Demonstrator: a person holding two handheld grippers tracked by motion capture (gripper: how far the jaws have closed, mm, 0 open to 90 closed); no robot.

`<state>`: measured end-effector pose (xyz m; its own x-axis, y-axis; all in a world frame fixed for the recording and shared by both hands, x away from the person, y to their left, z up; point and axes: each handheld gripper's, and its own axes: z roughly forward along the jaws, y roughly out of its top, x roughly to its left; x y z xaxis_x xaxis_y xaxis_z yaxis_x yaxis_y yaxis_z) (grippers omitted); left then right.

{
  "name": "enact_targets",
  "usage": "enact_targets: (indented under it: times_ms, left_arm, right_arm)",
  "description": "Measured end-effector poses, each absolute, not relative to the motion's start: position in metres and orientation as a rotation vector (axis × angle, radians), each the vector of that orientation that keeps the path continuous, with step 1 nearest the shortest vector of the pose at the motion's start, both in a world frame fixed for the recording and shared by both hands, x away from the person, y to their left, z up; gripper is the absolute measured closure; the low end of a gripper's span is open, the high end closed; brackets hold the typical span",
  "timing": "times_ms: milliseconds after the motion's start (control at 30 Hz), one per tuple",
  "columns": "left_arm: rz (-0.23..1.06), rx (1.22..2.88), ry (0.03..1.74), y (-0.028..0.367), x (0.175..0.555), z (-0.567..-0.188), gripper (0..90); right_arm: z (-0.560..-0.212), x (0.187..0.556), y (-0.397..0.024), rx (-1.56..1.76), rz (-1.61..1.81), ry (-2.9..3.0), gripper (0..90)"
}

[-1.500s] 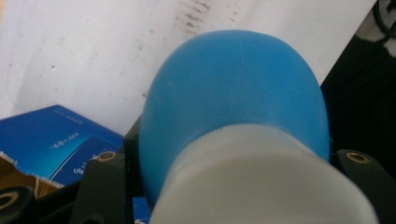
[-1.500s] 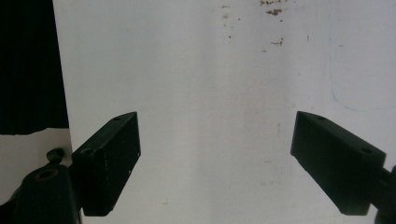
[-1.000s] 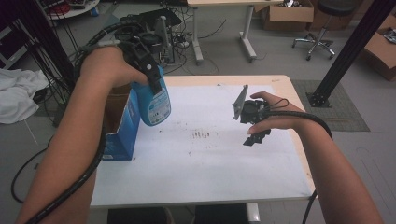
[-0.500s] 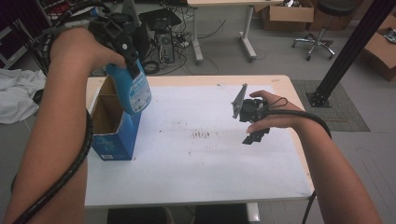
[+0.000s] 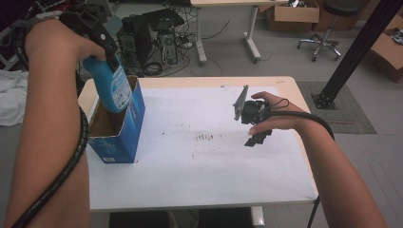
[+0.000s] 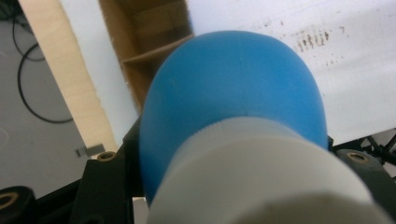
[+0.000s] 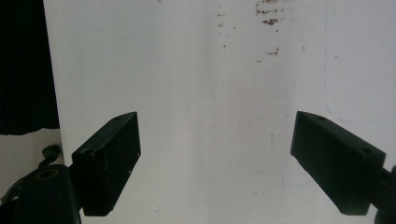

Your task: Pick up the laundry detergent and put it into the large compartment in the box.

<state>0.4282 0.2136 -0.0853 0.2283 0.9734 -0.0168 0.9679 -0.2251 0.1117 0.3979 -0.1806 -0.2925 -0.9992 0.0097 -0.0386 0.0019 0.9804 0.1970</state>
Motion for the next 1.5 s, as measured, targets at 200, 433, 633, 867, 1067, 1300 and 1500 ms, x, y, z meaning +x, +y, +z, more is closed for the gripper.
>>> enact_targets:
  times_ms: [200, 433, 633, 867, 1067, 1300, 1500]
  left_arm:
    - [0.126, 2.352, 1.964, 0.222, 0.425, -0.084, 40.4]
    - [0.136, 2.316, 2.008, 0.234, 0.421, -0.085, 40.4]
    - [0.129, 2.308, 2.028, 0.243, 0.421, -0.094, 40.4]
    - [0.105, 2.307, 2.029, 0.249, 0.423, -0.112, 40.4]
    - [0.094, 2.306, 2.030, 0.253, 0.425, -0.128, 40.4]
    - [0.058, 2.304, 2.036, 0.256, 0.428, -0.146, 40.4]
    - [0.047, 2.303, 2.036, 0.257, 0.430, -0.163, 40.3]
  right_arm:
    - [-0.294, 0.397, -0.177, -0.005, 0.307, 3.088, 16.1]
    - [-0.294, 0.398, -0.175, -0.016, 0.312, 3.087, 16.1]
    - [-0.293, 0.397, -0.174, -0.021, 0.315, 3.087, 16.1]
    - [-0.293, 0.397, -0.175, -0.015, 0.309, 3.088, 16.1]
    - [-0.292, 0.397, -0.176, -0.014, 0.309, 3.087, 16.1]
    - [-0.293, 0.397, -0.175, -0.014, 0.310, 3.086, 16.1]
    - [-0.293, 0.397, -0.175, -0.016, 0.311, 3.086, 16.1]
